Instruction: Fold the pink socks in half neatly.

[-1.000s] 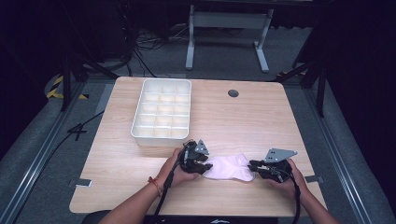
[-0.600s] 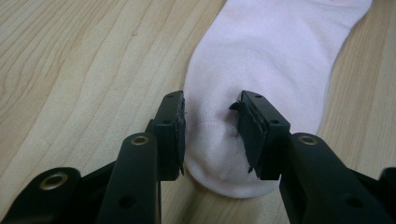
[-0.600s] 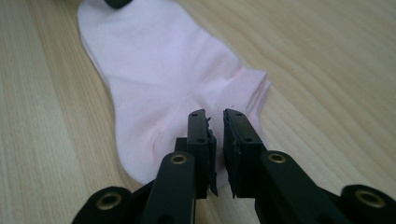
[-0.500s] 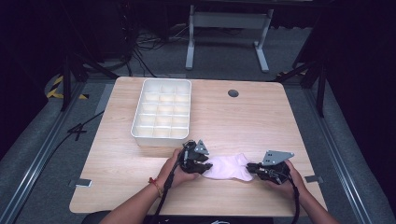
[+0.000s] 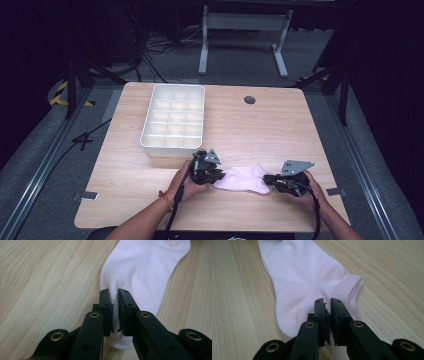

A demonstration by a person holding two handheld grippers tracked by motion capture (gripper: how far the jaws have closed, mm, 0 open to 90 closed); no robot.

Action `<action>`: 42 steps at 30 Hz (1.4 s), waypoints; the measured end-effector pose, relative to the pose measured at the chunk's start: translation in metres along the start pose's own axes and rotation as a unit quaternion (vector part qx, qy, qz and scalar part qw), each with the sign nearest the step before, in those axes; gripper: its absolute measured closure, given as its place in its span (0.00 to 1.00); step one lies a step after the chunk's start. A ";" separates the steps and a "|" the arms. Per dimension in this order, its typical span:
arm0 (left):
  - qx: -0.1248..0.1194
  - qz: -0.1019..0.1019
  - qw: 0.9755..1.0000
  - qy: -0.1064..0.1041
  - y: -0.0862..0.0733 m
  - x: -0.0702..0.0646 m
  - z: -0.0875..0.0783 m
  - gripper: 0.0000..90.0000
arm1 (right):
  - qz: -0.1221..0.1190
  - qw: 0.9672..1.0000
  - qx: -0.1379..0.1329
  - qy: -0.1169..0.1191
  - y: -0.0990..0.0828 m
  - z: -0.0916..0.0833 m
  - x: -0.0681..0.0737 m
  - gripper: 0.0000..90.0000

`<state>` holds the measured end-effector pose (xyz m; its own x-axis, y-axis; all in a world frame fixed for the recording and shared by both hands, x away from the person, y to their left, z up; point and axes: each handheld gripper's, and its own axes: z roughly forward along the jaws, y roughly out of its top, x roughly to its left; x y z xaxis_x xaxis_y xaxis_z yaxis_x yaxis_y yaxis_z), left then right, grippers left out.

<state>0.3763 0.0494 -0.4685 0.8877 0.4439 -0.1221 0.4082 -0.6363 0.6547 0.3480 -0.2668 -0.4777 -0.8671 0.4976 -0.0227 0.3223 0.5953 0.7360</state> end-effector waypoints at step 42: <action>-0.012 0.002 1.000 0.027 0.007 -0.006 -0.025 0.95 | -0.015 0.999 -0.041 -0.001 0.051 0.012 0.017 0.99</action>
<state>0.3688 0.0581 -0.4442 0.8763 0.4753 -0.0787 0.3984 -0.6230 0.6731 0.3537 -0.2207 -0.4487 -0.8752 0.4813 -0.0479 0.2631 0.5569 0.7878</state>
